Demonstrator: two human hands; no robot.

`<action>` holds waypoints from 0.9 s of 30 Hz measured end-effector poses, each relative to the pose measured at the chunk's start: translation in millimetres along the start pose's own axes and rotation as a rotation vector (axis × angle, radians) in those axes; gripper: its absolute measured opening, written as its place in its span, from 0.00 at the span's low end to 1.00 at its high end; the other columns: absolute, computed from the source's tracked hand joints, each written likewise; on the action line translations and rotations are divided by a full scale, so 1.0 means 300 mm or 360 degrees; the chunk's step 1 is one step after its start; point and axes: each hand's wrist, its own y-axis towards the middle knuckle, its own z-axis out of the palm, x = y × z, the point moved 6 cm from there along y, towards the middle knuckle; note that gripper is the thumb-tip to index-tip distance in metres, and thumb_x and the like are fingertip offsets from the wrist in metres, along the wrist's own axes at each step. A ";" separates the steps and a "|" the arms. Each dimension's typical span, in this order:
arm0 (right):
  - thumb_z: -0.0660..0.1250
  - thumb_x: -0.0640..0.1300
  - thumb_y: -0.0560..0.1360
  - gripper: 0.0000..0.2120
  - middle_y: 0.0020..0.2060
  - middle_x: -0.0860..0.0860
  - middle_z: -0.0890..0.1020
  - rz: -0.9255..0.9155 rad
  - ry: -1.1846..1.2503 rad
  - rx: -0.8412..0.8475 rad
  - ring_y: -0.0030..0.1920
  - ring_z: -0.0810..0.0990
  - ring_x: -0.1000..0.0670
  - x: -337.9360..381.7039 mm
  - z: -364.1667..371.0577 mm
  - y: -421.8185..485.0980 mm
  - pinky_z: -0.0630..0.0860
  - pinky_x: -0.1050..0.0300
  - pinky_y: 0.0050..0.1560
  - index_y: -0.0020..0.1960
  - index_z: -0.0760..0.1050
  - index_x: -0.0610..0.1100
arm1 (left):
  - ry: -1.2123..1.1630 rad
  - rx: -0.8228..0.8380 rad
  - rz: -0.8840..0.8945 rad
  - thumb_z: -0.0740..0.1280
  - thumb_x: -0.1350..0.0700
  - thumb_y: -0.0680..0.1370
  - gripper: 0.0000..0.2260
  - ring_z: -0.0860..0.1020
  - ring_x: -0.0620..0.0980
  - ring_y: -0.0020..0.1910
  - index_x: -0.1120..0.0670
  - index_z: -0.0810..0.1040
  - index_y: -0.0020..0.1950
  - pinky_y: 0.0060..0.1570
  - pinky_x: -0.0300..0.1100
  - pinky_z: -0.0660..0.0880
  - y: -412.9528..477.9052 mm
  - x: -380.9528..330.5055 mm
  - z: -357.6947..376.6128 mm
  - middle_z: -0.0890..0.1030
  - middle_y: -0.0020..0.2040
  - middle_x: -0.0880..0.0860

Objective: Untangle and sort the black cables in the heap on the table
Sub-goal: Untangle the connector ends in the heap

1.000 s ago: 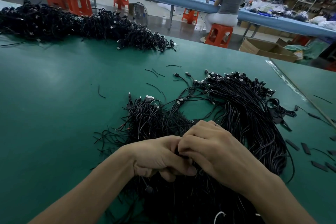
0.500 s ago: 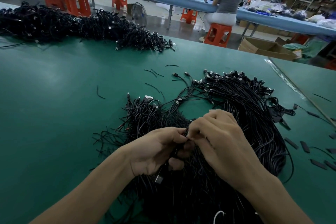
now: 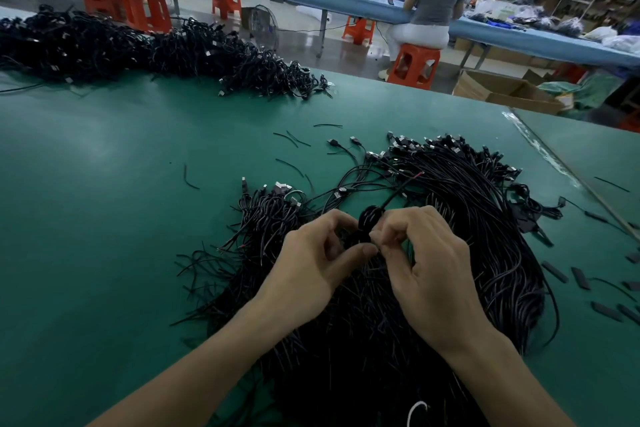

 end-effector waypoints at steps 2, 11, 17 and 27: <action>0.70 0.30 0.73 0.16 0.41 0.59 0.77 -0.0003 0.0075 -0.0085 0.45 0.78 0.51 0.003 -0.005 0.001 0.74 0.61 0.45 0.45 0.70 0.50 | -0.0126 0.0027 -0.0030 0.70 0.38 0.73 0.08 0.66 0.40 0.23 0.36 0.76 0.50 0.24 0.35 0.64 -0.003 -0.002 0.010 0.72 0.26 0.45; 0.69 0.34 0.74 0.16 0.39 0.57 0.80 0.0500 0.0858 -0.0159 0.43 0.81 0.55 -0.020 0.059 -0.051 0.77 0.63 0.43 0.38 0.67 0.51 | -0.1003 0.0133 0.0018 0.54 0.61 0.77 0.23 0.82 0.53 0.57 0.44 0.76 0.68 0.57 0.44 0.78 0.001 -0.079 -0.014 0.84 0.56 0.56; 0.69 0.28 0.74 0.07 0.32 0.58 0.77 0.0744 0.1166 0.0046 0.34 0.74 0.54 -0.059 0.114 -0.063 0.74 0.62 0.36 0.44 0.70 0.32 | -0.1008 0.0174 0.0163 0.51 0.45 0.83 0.19 0.78 0.55 0.65 0.47 0.76 0.66 0.68 0.54 0.71 -0.018 -0.130 -0.025 0.84 0.57 0.59; 0.71 0.37 0.76 0.19 0.40 0.53 0.81 0.0691 0.0611 -0.0379 0.44 0.82 0.53 -0.077 0.007 -0.015 0.78 0.63 0.45 0.35 0.64 0.50 | -0.0076 -0.0169 0.0128 0.78 0.54 0.71 0.15 0.70 0.40 0.34 0.41 0.74 0.48 0.35 0.33 0.68 -0.013 -0.064 -0.030 0.75 0.39 0.41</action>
